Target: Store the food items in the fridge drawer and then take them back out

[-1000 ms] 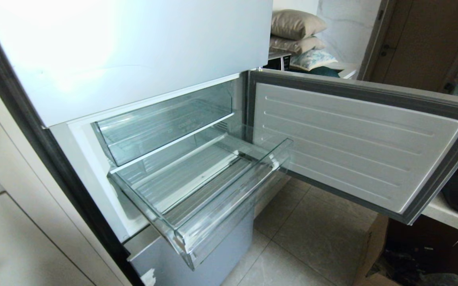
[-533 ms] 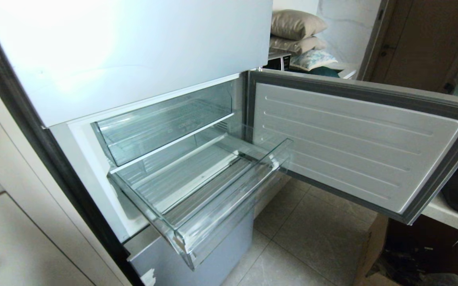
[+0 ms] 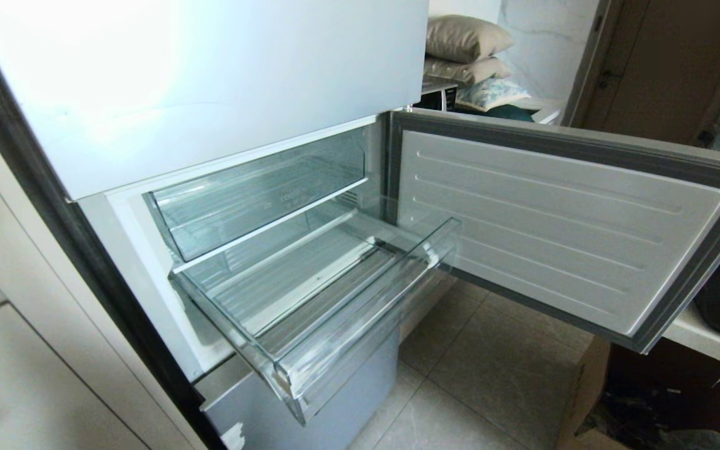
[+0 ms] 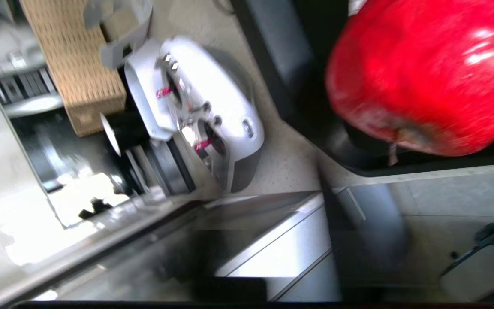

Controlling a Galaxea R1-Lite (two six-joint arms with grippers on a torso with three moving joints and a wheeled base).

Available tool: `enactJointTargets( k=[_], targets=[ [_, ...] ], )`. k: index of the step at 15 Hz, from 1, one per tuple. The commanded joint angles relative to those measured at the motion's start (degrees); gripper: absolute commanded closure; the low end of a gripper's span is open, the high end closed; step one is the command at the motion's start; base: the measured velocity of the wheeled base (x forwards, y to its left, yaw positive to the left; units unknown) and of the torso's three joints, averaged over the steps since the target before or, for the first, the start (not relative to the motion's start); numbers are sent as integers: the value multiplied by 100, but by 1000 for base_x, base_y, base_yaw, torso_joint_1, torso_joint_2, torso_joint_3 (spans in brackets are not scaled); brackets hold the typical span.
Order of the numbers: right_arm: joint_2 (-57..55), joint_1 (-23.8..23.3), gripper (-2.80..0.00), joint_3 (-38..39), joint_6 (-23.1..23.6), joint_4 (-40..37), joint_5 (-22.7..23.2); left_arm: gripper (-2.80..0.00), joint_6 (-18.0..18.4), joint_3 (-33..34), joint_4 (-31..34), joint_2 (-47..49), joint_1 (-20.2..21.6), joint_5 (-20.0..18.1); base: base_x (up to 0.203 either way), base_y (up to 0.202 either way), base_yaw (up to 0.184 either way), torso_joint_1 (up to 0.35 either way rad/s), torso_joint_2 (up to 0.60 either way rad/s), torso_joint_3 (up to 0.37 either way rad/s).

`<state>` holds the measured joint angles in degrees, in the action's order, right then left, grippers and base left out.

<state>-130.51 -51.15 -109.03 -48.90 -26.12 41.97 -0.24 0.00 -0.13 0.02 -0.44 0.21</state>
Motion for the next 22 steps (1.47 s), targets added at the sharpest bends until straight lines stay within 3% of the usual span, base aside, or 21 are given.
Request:
enactJointTargets(
  k=[1,4,6,7,9,11,12,13,18,22],
  targets=[
    [70,54,0,-4,91,-15,22,0,-2,0,-4,-11,0,-1,0,0,0,0,0,0],
    [166,64,0,11,581,-24,-91,0,-2,0,-4,-2,-1,-1,0,0,0,0,0,0],
    [280,62,0,110,1364,-30,-781,0,-2,0,-4,-2,0,-3,0,0,0,0,0,0],
    [315,62,0,206,2022,-18,-1261,0,-2,0,-4,-2,0,6,0,0,0,0,0,0],
    [344,43,0,455,3823,101,-2124,0,-2,0,-4,-5,0,-2,0,0,0,0,0,0],
    [344,-4,0,704,5238,729,-2560,0,-2,0,-4,-2,0,6,0,0,0,0,0,0],
    [316,-19,0,803,5703,1139,-2695,0,-2,0,-4,-2,0,-3,0,0,0,0,0,0],
    [247,-25,0,830,5905,1298,-2742,0,-2,0,-3,-3,-6,0,0,0,0,0,0,0],
    [314,-9,0,934,5932,1320,-2506,0,-2,0,5,-2,0,6,0,0,0,0,0,0],
    [462,35,0,992,6474,1324,-2481,0,-2,0,-4,-2,0,-3,0,0,0,0,0,0]
  ],
)
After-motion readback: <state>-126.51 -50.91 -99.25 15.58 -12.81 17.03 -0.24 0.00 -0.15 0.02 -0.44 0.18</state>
